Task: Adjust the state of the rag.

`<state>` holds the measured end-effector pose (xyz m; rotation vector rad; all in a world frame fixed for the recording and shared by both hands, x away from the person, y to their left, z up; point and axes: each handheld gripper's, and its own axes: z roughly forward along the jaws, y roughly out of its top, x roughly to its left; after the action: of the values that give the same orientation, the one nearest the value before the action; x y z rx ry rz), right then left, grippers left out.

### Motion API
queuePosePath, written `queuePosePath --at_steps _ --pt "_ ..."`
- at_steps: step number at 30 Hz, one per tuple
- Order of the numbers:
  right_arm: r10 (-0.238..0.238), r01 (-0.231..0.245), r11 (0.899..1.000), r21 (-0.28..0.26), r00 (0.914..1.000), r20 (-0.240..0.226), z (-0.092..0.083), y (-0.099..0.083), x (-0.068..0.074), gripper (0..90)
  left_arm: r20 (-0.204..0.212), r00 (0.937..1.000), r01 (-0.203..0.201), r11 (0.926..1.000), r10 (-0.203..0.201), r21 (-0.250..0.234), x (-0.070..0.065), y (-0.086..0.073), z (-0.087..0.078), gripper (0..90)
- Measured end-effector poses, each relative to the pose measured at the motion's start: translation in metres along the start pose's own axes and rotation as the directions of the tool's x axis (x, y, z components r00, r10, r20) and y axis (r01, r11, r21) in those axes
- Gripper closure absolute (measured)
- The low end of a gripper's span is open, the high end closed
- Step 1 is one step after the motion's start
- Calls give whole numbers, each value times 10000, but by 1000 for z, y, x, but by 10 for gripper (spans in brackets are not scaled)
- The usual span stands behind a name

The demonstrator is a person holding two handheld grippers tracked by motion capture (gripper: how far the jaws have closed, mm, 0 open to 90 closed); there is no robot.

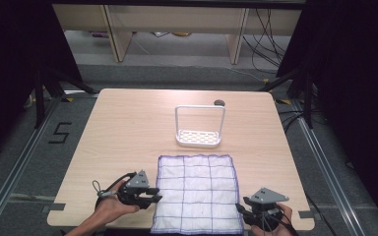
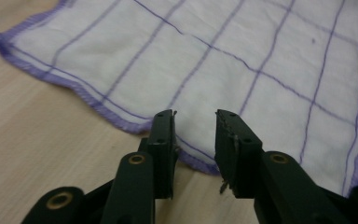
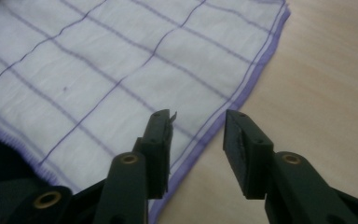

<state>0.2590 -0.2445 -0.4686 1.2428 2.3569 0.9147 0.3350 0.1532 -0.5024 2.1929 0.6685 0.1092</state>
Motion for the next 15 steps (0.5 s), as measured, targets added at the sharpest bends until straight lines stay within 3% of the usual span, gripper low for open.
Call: queuePosePath --at_steps 1,2,3,4,6,10,13,15 --pt "-18 19 9995 -314 10000 53 5 8 -8 555 -495 9974 509 9982 -524 -314 10 3 -5 576" --pt "112 -120 9991 -407 9997 -197 8 13 -12 555 -704 9945 738 9961 -771 -486 15 5 -6 535" --pt "112 -120 9991 -407 9997 -197 8 13 -12 555 -704 9945 738 9961 -771 -486 15 5 -6 529" --pt "53 -62 9983 -584 9998 -170 14 23 -15 535 -1149 9861 1132 9916 -1198 -625 27 9 -8 512" --pt "48 -54 9985 -543 9999 -96 16 28 -15 521 -1368 9839 1078 9926 -1146 -566 34 10 -8 496" --pt "-66 66 9978 -659 10000 0 35 51 -25 491 -2084 9715 1089 9935 -1134 -331 55 17 0 446" --pt "-39 44 9975 -708 10000 80 47 63 -35 491 -2304 9672 1027 9943 -1066 -289 60 22 3 440" --pt "19 -7 9979 -643 9998 188 53 71 -44 491 -2224 9682 1126 9934 -1144 -205 64 30 7 428"
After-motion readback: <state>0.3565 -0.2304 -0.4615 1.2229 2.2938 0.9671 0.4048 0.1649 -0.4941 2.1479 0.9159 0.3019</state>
